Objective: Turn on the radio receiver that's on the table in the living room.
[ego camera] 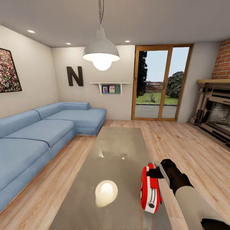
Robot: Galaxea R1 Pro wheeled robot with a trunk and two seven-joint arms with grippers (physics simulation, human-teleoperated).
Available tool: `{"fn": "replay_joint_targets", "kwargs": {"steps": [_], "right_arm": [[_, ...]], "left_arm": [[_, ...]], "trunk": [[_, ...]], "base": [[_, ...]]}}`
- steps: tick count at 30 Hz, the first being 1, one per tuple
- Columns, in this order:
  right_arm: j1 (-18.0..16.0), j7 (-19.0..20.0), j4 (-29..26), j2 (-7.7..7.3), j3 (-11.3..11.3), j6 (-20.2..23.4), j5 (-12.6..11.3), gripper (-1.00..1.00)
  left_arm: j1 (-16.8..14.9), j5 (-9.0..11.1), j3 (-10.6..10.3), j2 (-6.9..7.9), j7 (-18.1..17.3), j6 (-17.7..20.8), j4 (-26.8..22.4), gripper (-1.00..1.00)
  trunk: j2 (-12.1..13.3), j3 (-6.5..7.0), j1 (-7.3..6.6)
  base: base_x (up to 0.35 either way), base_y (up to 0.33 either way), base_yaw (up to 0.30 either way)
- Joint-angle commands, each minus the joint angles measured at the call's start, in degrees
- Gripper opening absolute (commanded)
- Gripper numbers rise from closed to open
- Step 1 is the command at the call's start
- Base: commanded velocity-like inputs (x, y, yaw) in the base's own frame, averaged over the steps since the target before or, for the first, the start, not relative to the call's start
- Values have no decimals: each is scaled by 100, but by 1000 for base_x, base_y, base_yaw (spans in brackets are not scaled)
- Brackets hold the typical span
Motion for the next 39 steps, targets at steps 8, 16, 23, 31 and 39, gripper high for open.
{"fn": "replay_joint_targets", "kwargs": {"steps": [8, 16, 23, 31, 39], "right_arm": [[0, 0, 2, 0, -1, 0, 0, 100], [0, 0, 2, 0, -1, 0, 0, 100], [0, 0, 2, 0, 0, 0, 6, 100], [0, 0, 2, 0, 0, 0, 7, 100], [0, 0, 2, 0, 0, 0, 7, 100]], "left_arm": [[0, 0, 0, 0, 0, 2, 0, 100], [0, 0, 0, 1, 0, 0, 0, 100], [0, 0, 0, 1, 0, 0, 0, 100], [0, 0, 1, 0, 0, 0, 0, 100], [0, 0, 0, -1, 0, 0, 0, 100]], "trunk": [[-162, -72, 89], [-162, -72, 89], [-162, -72, 89], [-403, -180, 220], [-523, -234, 286]], "base": [[0, 0, 0], [0, 0, 0], [0, 0, 0], [0, 0, 0], [0, 0, 0]]}}
